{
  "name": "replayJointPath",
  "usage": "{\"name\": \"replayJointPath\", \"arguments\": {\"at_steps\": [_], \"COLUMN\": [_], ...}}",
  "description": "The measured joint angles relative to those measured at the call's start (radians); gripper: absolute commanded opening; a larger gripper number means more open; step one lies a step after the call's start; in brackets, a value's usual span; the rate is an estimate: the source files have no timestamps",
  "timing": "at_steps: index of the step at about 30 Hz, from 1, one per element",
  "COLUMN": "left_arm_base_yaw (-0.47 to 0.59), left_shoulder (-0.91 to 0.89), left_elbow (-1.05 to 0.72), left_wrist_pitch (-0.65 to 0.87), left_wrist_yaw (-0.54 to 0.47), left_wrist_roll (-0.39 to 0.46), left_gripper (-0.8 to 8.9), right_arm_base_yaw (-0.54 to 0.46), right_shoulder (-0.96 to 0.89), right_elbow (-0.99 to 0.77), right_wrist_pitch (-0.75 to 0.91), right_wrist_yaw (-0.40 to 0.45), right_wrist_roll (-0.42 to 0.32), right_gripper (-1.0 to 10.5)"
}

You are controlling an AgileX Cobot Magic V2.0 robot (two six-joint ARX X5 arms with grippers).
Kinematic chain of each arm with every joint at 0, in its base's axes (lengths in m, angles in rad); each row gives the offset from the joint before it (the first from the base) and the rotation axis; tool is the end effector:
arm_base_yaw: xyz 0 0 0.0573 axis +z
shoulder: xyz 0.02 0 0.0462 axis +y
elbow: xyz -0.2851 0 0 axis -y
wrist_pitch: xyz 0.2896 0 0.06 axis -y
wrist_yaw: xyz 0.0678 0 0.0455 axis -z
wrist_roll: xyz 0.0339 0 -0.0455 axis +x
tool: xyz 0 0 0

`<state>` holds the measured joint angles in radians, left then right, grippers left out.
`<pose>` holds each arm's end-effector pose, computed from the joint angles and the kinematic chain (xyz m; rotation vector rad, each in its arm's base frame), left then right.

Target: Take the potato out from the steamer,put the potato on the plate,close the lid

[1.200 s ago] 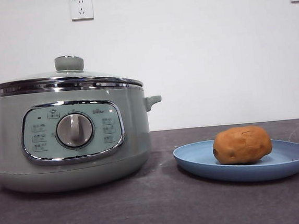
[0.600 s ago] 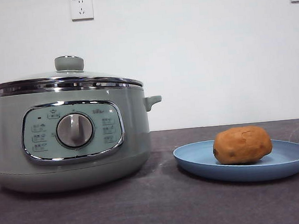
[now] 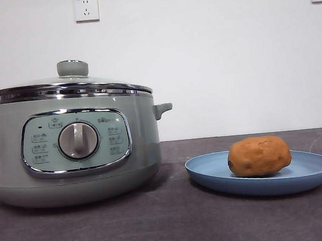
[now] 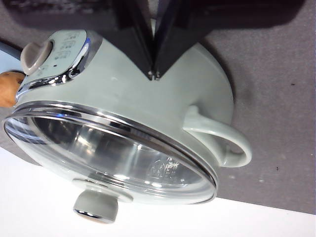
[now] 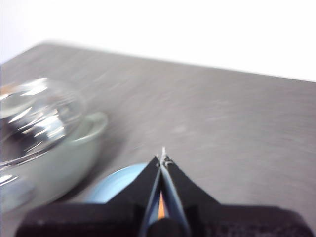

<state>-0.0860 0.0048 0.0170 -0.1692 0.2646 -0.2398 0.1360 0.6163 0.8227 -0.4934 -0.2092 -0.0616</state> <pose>0.1218 -0.0194 0.1527 -0.2509 0.1984 -0.3294 0.1530 0.0280 0.3578 -0.0500 0.2776 0.3516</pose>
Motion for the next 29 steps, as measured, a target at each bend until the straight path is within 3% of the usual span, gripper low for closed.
{"name": "replayJointPath", "arguments": {"at_steps": [4, 12, 21, 29], "left_arm_base_yaw": [0.000, 0.000, 0.000, 0.000], "left_shoulder": [0.000, 0.000, 0.000, 0.000], "left_elbow": [0.000, 0.000, 0.000, 0.000], "left_wrist_pitch": [0.000, 0.000, 0.000, 0.000], "left_wrist_yaw": [0.000, 0.000, 0.000, 0.000], "left_wrist_roll": [0.000, 0.000, 0.000, 0.000], "left_gripper": [-0.03, -0.03, -0.03, -0.03], "right_arm_base_yaw": [-0.087, -0.119, -0.123, -0.123], "right_shoulder": [-0.129, -0.308, -0.494, -0.580], "right_elbow": [-0.290, -0.622, -0.801, -0.806], "right_wrist_pitch": [0.218, 0.388, 0.404, 0.336], "right_wrist_yaw": [0.000, 0.000, 0.000, 0.004], "right_wrist_roll": [0.052, 0.072, 0.108, 0.153], "right_gripper": [0.0, 0.0, 0.0, 0.0]}}
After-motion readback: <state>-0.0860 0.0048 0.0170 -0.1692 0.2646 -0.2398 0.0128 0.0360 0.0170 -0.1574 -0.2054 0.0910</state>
